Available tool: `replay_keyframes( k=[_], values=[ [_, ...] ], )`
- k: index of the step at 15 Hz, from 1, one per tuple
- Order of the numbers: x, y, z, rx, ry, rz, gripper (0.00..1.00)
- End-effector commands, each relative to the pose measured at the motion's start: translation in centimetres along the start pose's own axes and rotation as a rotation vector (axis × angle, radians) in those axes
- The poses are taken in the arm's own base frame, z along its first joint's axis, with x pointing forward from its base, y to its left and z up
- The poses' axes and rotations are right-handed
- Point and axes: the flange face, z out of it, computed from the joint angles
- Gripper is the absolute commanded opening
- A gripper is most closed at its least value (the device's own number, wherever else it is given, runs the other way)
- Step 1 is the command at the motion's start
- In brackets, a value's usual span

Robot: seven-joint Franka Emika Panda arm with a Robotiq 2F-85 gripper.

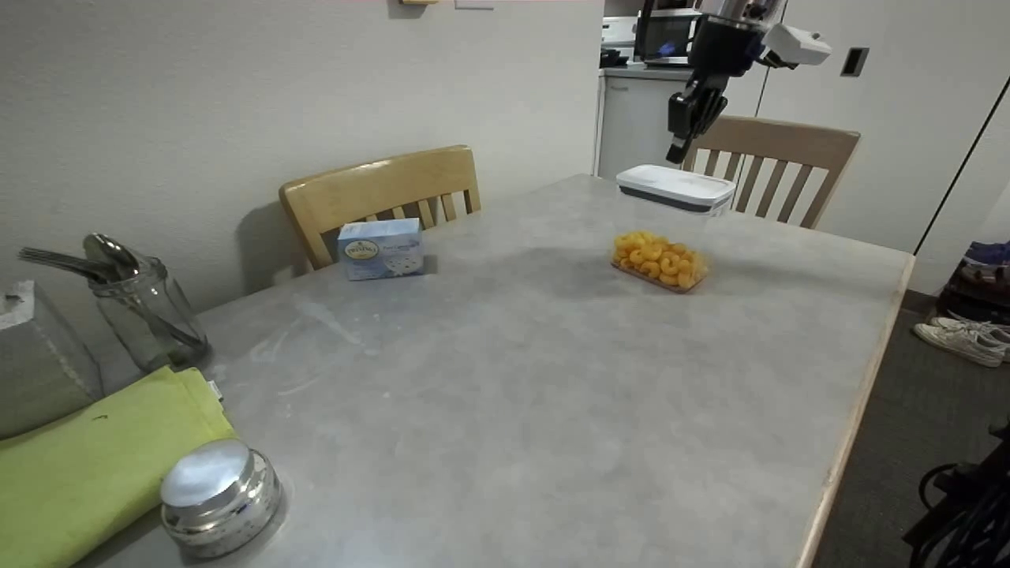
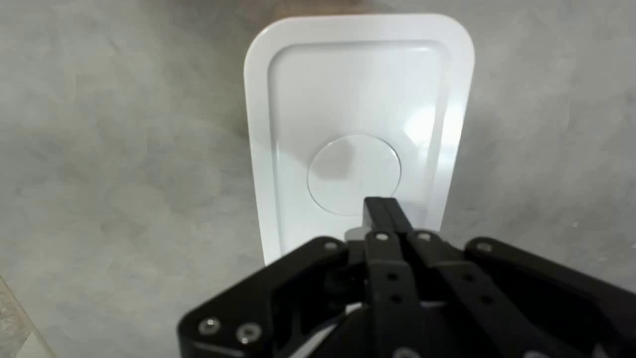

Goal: Press the button atop the lid and then put the lid on the table

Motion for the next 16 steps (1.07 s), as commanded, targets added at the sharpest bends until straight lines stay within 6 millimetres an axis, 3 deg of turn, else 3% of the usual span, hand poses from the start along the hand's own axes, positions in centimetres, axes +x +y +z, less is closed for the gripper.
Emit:
replay_keyframes(
  k=[1, 10, 16],
  values=[
    [-0.4, 1.1, 1.6, 0.012, 0.0, 0.002, 0.0],
    [-1.2, 2.2, 3.8, 0.026, -0.037, 0.02, 0.0],
    [-3.9, 1.7, 6.6, 0.037, -0.133, 0.016, 0.0]
  ],
)
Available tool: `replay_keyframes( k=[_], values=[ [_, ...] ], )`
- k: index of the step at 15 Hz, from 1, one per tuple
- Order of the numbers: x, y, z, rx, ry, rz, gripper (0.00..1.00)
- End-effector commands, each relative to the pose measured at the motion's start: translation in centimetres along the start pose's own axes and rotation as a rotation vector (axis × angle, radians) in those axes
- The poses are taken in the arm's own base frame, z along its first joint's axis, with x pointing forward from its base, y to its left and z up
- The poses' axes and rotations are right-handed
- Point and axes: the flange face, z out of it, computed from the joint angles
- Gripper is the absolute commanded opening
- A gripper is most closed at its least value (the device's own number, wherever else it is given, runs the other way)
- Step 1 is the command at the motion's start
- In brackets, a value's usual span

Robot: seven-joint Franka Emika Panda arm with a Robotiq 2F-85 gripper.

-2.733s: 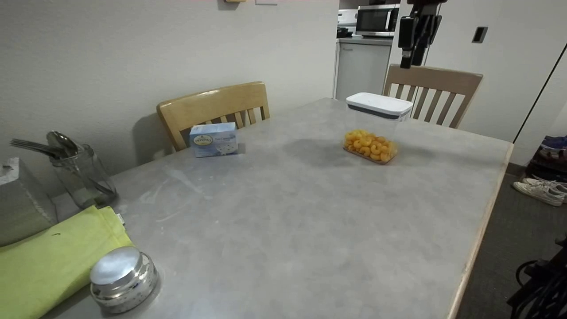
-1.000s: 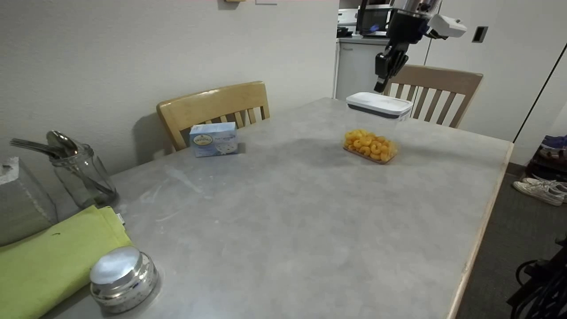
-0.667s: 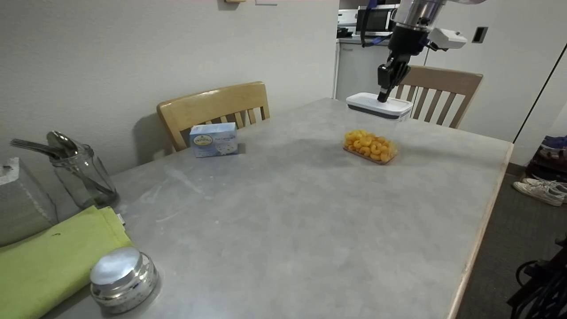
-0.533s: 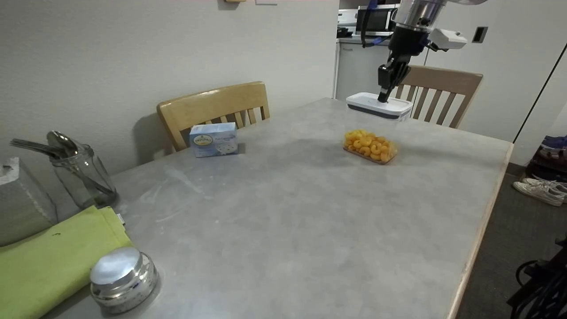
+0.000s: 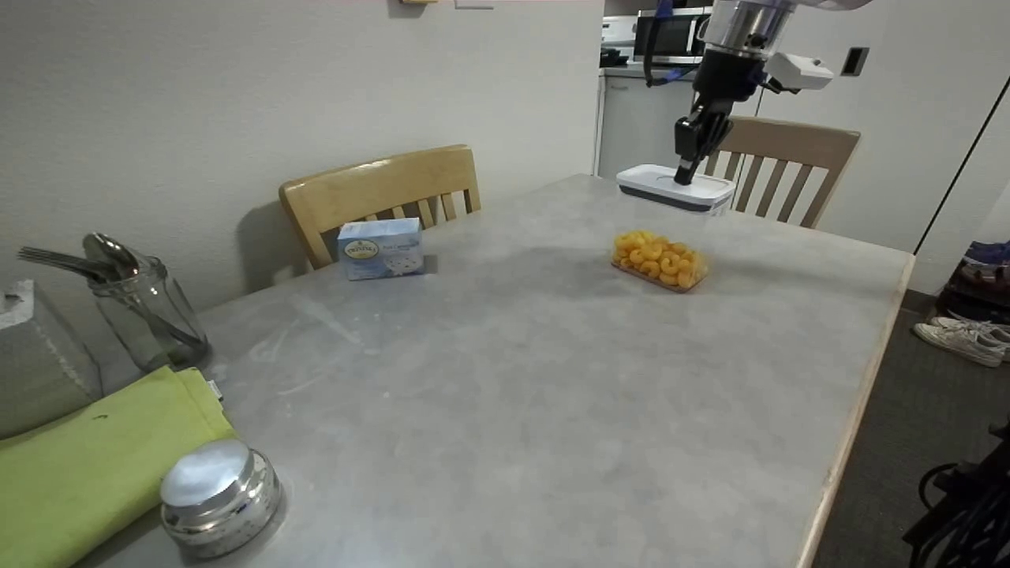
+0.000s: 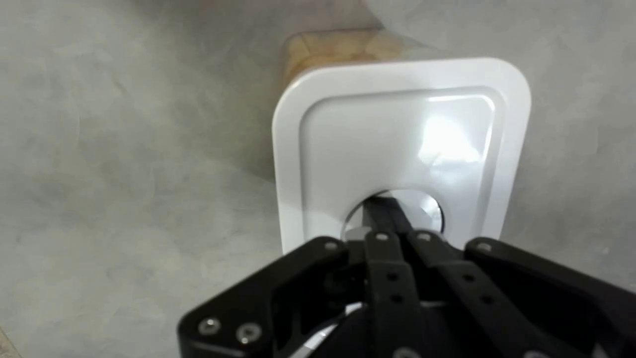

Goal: Press the button atop the lid and then put the lid on the table

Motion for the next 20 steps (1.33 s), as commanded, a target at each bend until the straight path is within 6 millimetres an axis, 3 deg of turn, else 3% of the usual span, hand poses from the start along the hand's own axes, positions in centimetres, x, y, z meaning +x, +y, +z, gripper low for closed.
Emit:
replay_keyframes(
  k=[1, 4, 11, 16, 20],
  values=[
    [-2.7, 0.1, 4.1, 0.023, -0.103, -0.016, 0.0],
    [-2.5, 0.1, 4.0, 0.02, -0.103, -0.017, 0.0],
    [-1.0, -1.7, -2.0, -0.015, -0.029, -0.052, 0.0],
    [-0.8, -2.6, -3.6, -0.018, -0.005, -0.07, 0.0],
    [-0.6, -2.1, -3.1, -0.013, 0.011, -0.069, 0.0]
  ],
)
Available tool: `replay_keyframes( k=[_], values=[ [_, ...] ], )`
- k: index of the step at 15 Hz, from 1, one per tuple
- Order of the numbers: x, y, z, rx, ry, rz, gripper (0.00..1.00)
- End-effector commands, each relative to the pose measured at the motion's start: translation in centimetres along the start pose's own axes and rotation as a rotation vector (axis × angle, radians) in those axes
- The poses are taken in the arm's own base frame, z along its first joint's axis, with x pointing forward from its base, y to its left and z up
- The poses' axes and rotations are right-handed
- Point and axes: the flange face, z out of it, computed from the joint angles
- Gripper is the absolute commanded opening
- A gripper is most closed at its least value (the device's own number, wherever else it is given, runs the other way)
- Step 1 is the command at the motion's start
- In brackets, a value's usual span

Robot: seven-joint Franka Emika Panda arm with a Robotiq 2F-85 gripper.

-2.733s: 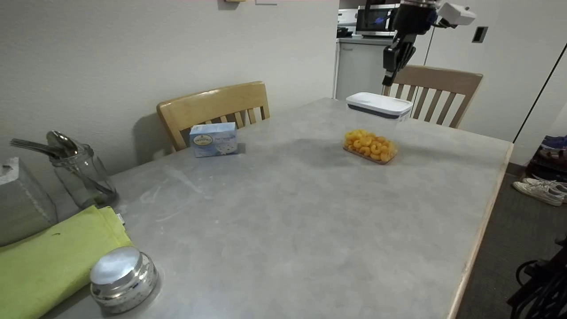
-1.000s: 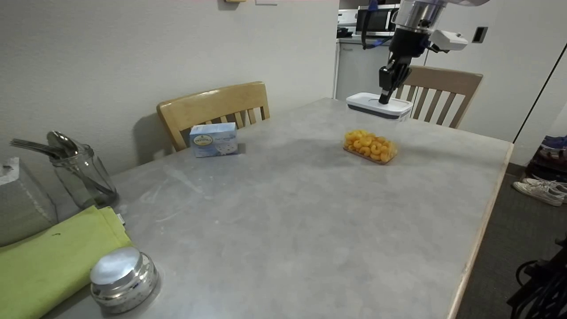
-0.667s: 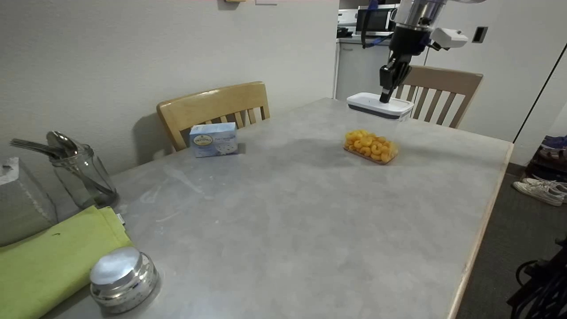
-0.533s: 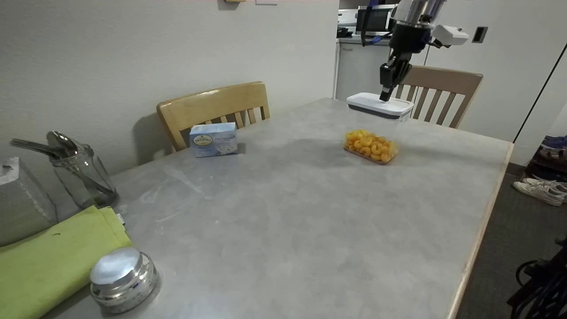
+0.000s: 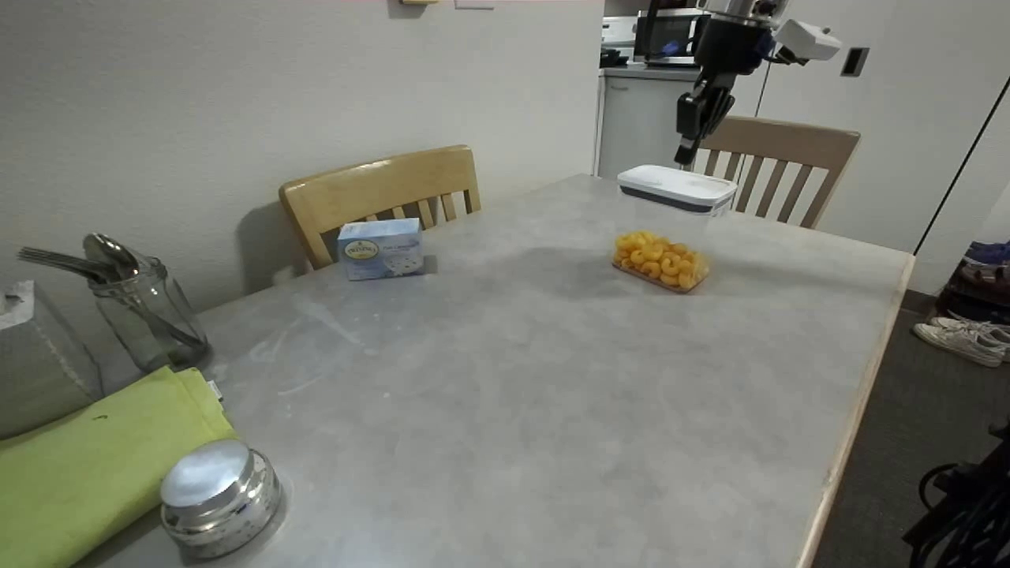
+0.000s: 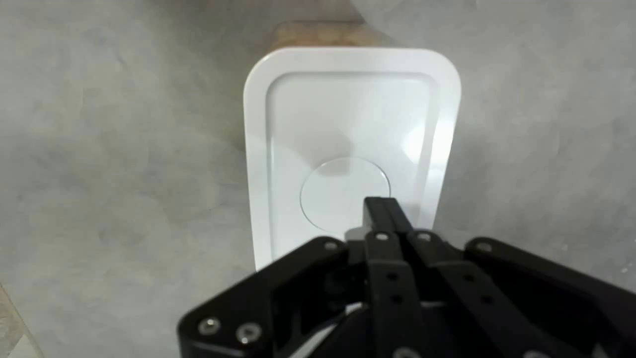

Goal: Press the button atop the lid and then put the lid on the table

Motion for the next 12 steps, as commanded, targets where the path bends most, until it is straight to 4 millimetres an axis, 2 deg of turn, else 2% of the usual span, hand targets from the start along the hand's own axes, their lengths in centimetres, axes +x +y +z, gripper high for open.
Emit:
replay_keyframes(
  k=[1, 7, 12],
  values=[
    [-0.9, 0.4, 0.9, 0.009, -0.009, 0.0, 0.0],
    [-1.6, 0.7, 4.6, 0.019, -0.065, 0.002, 0.0],
    [-0.3, 0.6, 3.7, 0.02, -0.038, -0.014, 0.0]
  ],
)
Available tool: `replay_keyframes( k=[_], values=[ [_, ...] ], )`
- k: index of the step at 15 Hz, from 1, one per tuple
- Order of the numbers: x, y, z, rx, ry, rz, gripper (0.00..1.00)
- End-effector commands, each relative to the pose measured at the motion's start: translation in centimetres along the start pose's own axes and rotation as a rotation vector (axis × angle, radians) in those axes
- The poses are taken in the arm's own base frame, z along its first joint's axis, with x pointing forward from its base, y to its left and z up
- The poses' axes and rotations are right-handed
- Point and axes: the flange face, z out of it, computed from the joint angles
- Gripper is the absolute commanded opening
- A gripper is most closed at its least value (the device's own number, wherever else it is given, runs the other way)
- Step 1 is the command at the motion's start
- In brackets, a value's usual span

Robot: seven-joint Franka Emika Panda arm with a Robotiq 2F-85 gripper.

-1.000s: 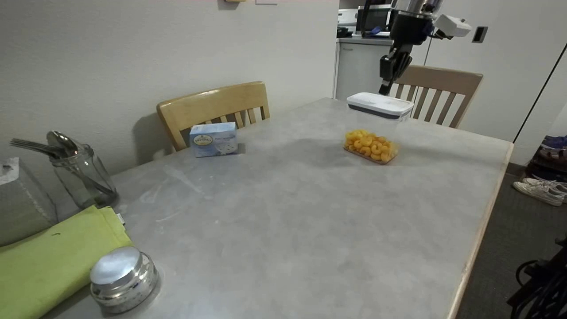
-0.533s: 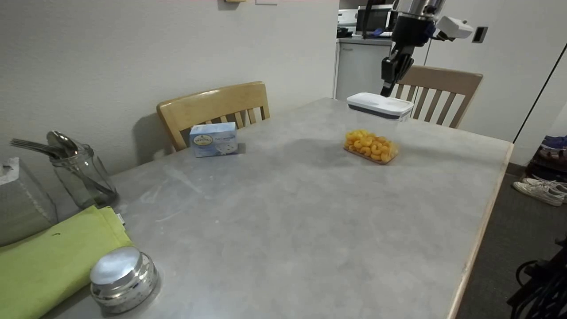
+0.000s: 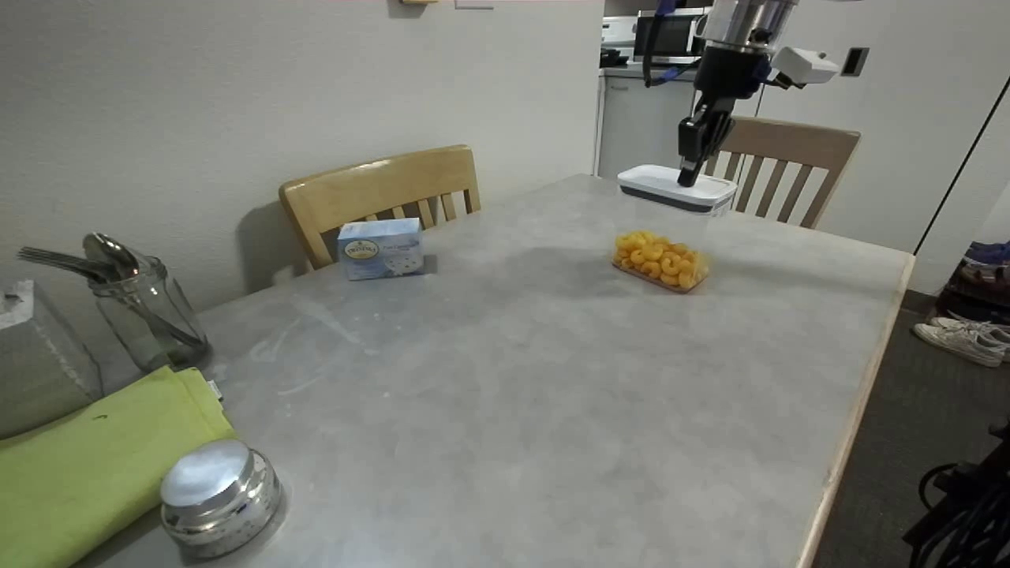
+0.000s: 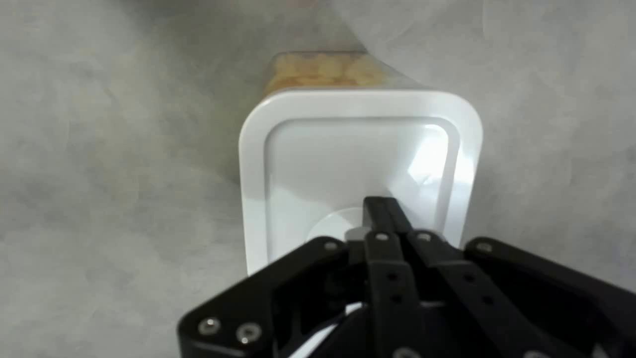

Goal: Press the button atop the lid and then put the lid on the table

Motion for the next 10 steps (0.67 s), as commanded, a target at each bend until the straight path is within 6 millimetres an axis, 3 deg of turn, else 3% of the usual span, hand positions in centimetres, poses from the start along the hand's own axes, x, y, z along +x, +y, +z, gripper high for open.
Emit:
replay_keyframes(
  k=[1, 6, 10],
  values=[
    [0.9, 0.4, 0.9, 0.007, 0.013, -0.029, 0.0],
    [1.7, 1.1, 2.0, 0.002, 0.017, -0.035, 0.0],
    [1.1, 2.1, 4.3, -0.005, -0.028, -0.014, 0.0]
  ],
)
